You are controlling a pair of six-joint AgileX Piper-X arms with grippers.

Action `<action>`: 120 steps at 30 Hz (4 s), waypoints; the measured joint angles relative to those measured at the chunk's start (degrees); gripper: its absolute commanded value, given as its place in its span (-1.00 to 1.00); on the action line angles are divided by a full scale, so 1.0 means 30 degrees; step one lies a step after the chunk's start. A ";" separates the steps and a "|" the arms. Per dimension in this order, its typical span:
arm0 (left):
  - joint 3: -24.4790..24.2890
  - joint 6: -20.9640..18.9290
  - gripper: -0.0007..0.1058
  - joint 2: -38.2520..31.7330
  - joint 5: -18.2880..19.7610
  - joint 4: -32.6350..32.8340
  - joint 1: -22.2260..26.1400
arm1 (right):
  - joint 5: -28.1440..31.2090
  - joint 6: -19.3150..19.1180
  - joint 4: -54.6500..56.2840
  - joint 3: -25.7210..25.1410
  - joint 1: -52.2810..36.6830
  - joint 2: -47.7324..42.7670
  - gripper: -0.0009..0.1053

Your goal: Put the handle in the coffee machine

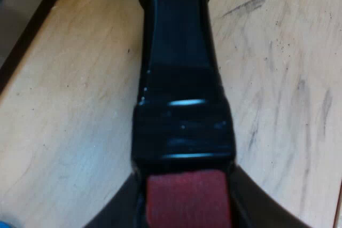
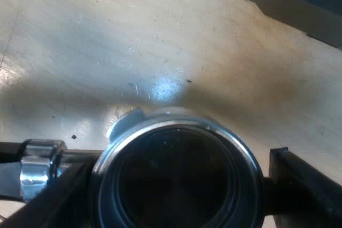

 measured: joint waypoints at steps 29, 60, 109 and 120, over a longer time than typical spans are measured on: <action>-0.0235 0.0696 -0.98 0.0025 0.0165 0.0928 0.0544 | 0.0973 -0.0185 -0.0432 0.0000 0.0000 -0.1757 0.66; -0.1568 0.3028 -0.98 -0.3364 0.1294 0.6628 0.8978 | 1.2855 0.2094 -1.0854 0.4545 0.8585 -0.4285 0.66; -0.1568 0.4258 -0.98 -0.3364 0.0512 0.6731 1.2640 | 1.5864 -0.6329 -3.5248 0.8553 0.6817 0.4539 0.66; -0.1568 0.4258 -0.98 -0.3364 0.0512 0.6767 1.2640 | 1.5864 -0.6392 -3.5289 0.8553 0.6817 0.4539 0.66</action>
